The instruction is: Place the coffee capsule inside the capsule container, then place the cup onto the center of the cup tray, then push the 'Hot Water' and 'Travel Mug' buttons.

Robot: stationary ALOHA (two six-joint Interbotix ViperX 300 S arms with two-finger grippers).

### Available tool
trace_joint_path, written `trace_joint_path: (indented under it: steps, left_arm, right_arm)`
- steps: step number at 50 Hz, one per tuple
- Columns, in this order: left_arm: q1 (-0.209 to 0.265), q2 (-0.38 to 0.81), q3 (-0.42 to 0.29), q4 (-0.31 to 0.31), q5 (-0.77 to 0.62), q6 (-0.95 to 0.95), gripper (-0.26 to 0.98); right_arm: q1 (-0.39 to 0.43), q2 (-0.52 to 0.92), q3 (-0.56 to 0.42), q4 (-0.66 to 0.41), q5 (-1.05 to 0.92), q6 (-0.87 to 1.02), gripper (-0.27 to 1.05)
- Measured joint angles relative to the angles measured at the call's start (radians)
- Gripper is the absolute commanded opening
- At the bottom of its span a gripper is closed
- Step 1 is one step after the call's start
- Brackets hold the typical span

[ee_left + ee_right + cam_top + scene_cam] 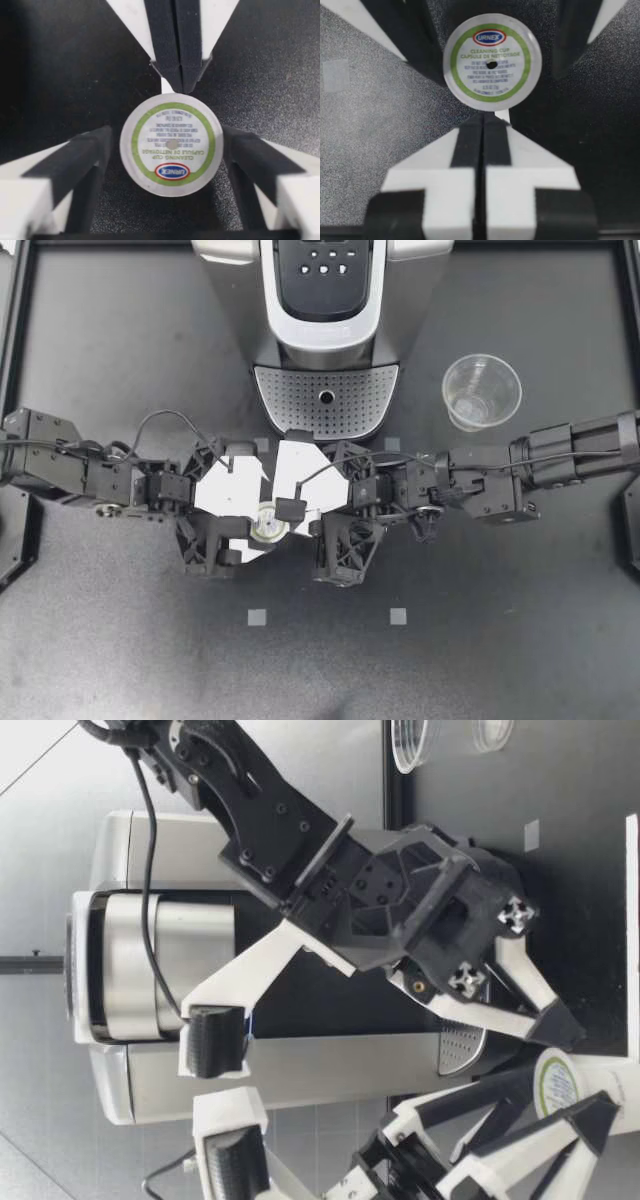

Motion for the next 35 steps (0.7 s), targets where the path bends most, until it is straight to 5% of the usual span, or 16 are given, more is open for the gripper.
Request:
trace_joint_path:
  steps: [19,35]
  left_arm:
    - [0.000,-0.006,0.000,-0.003,0.014,-0.006,0.57]
    - [-0.012,-0.101,0.002,-0.031,0.018,-0.015,0.57]
  right_arm:
    - [0.002,-0.009,0.000,-0.002,0.029,0.006,0.05]
    - [0.002,-0.210,0.114,0.006,0.043,0.057,0.05]
